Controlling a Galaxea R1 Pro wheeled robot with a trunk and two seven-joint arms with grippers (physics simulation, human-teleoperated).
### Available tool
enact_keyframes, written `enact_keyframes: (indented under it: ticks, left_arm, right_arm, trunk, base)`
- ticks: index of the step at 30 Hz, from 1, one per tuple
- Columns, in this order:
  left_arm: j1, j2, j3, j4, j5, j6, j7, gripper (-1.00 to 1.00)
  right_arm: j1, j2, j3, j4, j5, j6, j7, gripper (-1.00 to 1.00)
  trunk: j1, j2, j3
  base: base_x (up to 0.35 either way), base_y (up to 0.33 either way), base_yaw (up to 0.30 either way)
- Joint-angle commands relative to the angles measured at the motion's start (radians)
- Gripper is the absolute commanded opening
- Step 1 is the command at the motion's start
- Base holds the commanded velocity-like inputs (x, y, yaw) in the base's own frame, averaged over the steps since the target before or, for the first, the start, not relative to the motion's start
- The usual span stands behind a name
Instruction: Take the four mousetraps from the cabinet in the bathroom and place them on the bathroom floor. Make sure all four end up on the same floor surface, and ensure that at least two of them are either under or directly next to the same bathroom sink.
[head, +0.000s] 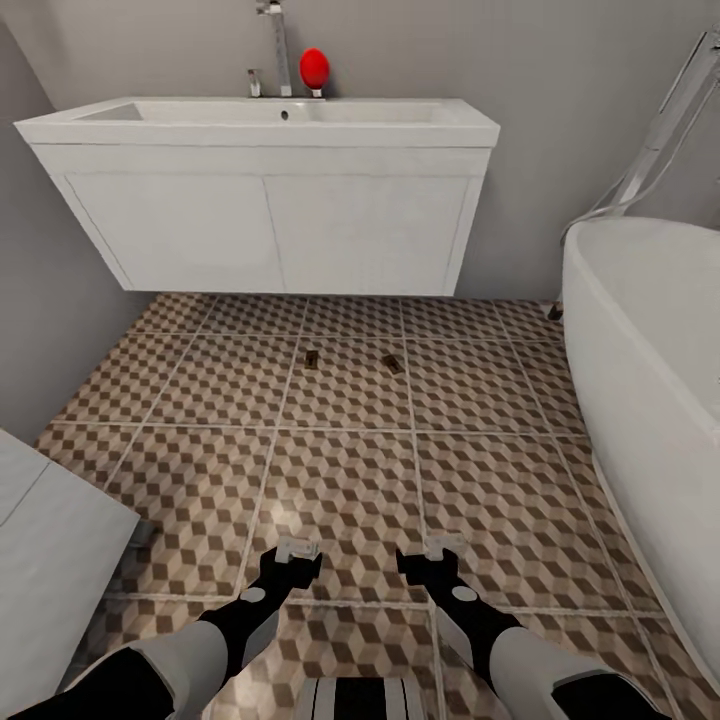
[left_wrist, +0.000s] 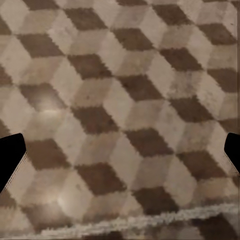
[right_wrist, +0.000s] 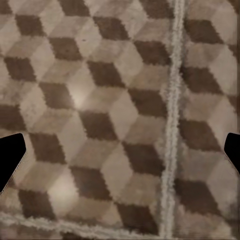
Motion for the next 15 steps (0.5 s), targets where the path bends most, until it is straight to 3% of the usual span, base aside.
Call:
enact_keyframes:
  ticks: [1, 15]
  left_arm:
    - [0.000, 0.000, -0.009, 0.001, 0.007, -0.003, 0.002, 1.00]
    - [0.000, 0.001, -0.009, 0.002, 0.009, -0.003, 0.002, 1.00]
  right_arm:
    - [-0.001, 0.000, 0.008, 0.001, -0.009, -0.003, -0.002, 1.00]
    - [-0.001, -0.001, 0.004, 0.001, -0.009, -0.002, -0.003, 1.00]
  trunk:
    - [-0.001, 0.000, 0.003]
    - [-0.007, 0.003, 0.057]
  base:
    - [0.000, 0.000, 0.000]
    - [0.000, 0.000, 0.000]
